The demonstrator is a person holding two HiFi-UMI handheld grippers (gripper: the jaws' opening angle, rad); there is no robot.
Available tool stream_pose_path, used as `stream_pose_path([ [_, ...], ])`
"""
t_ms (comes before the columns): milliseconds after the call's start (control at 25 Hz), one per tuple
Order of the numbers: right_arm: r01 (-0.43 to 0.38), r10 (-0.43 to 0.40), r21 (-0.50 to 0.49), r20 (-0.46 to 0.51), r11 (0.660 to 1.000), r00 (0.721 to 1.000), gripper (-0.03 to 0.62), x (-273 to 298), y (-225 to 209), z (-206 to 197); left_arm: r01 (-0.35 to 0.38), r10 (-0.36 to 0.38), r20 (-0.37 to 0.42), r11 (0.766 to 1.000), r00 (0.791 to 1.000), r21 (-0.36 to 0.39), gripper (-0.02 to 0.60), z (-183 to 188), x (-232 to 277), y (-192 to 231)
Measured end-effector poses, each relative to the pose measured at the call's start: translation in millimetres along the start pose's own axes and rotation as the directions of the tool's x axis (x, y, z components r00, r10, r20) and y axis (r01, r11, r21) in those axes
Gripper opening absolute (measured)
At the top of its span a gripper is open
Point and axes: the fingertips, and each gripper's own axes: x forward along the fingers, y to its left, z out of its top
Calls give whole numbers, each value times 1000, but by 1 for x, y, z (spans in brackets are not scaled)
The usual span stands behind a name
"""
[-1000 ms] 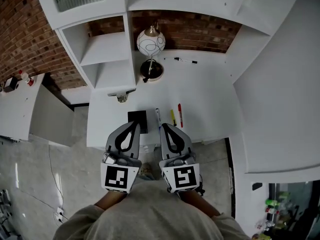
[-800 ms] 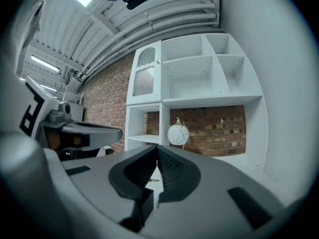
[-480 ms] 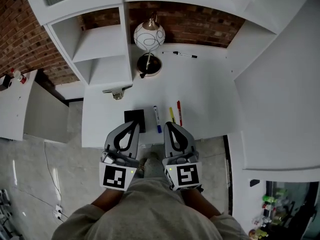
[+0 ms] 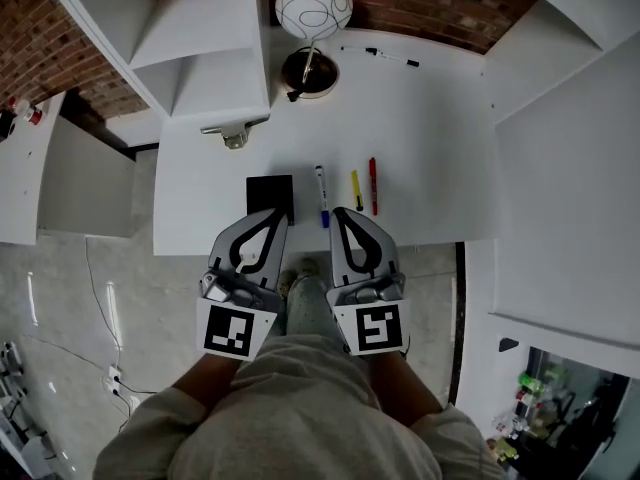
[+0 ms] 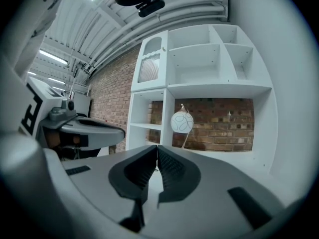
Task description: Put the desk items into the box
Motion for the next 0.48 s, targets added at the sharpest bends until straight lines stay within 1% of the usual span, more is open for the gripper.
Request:
stream_pose_path([
  [120, -6, 6, -8, -12, 1000, 1000, 18, 7, -3, -15, 19, -19, -13, 999, 1000, 42, 3, -9, 8, -4],
  [320, -24, 23, -15, -67, 1000, 998, 18, 19, -9, -44, 26, -24, -34, 997, 999, 69, 3, -24, 20, -6],
  [400, -37, 35, -20, -93, 999, 995, 20, 23, -11, -55, 20, -18, -40, 998, 999, 54, 3, -29, 24, -5],
  [480, -51, 45, -48, -117, 998, 992, 19, 27, -12, -66, 5, -4, -45, 1000, 999, 16, 3, -35, 28, -4],
])
